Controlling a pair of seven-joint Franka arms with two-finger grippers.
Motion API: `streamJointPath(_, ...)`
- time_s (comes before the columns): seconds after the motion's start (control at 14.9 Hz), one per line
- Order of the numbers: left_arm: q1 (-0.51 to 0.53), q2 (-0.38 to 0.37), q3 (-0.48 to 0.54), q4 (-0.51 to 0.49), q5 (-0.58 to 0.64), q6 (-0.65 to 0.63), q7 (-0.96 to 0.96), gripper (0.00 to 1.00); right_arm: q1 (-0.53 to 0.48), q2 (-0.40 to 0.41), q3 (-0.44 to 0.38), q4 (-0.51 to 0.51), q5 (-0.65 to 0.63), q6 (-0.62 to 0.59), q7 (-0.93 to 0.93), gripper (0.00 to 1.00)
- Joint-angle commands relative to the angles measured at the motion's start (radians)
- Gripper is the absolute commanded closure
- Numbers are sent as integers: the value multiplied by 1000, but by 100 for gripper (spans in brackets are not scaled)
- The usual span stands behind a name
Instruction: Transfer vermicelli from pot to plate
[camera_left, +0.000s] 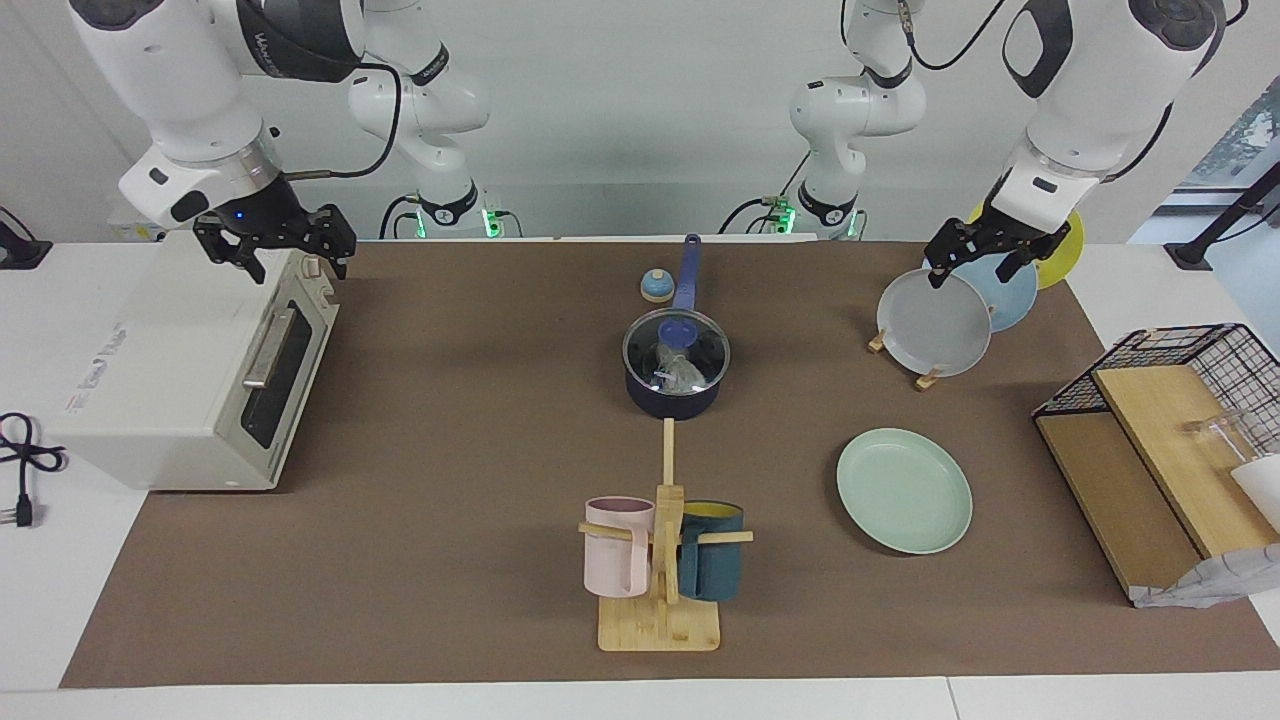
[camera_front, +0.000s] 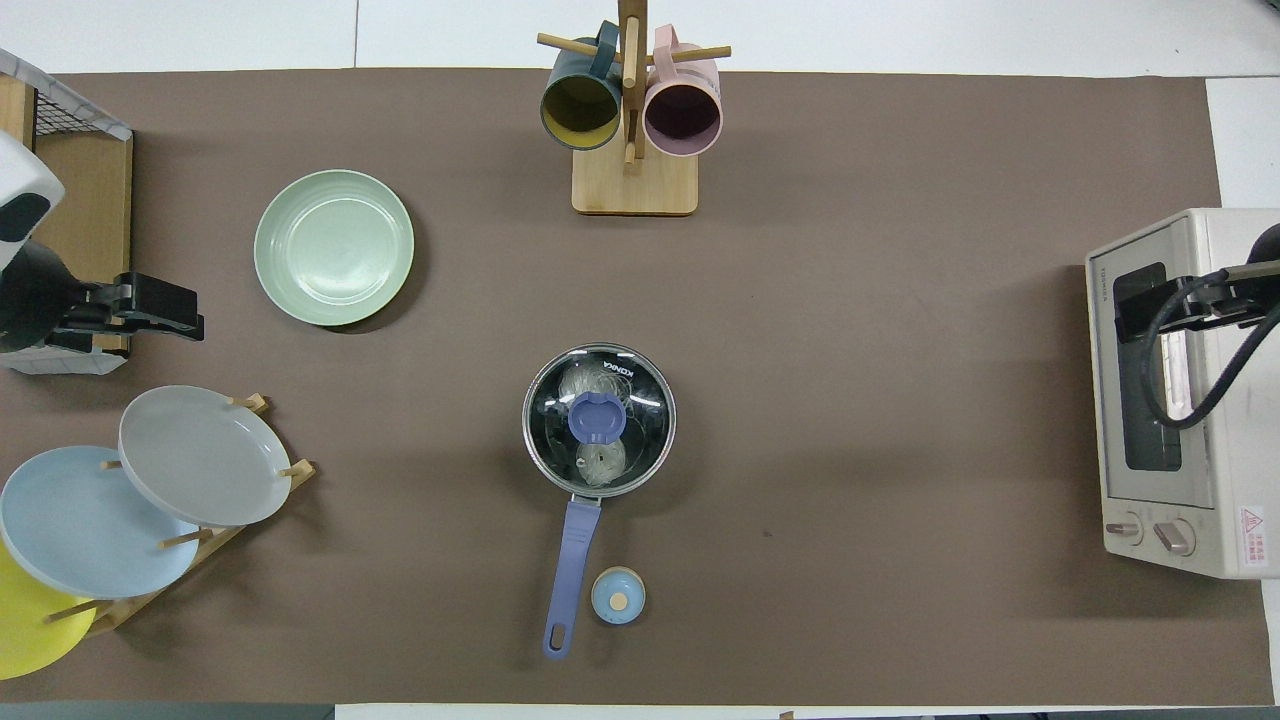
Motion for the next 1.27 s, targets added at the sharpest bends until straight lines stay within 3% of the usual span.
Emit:
streamJointPath(0.0, 12, -23, -6, -19, 9, -4, 5, 0, -4, 11, 1, 19, 18, -11, -21, 0)
streamJointPath(0.47, 12, -23, -6, -19, 9, -4, 5, 0, 17, 10, 17, 8, 21, 1, 23, 0)
streamJointPath(0.67, 12, -23, -6, -19, 9, -4, 5, 0, 150, 16, 21, 19, 27, 24, 196, 0)
streamJointPath(0.87, 12, -23, -6, -19, 9, -4, 5, 0, 249, 65, 21, 40, 117, 57, 394, 0)
streamJointPath(1.21, 12, -23, -6, -19, 9, -4, 5, 0, 451, 219, 21, 111, 116, 162, 612, 0)
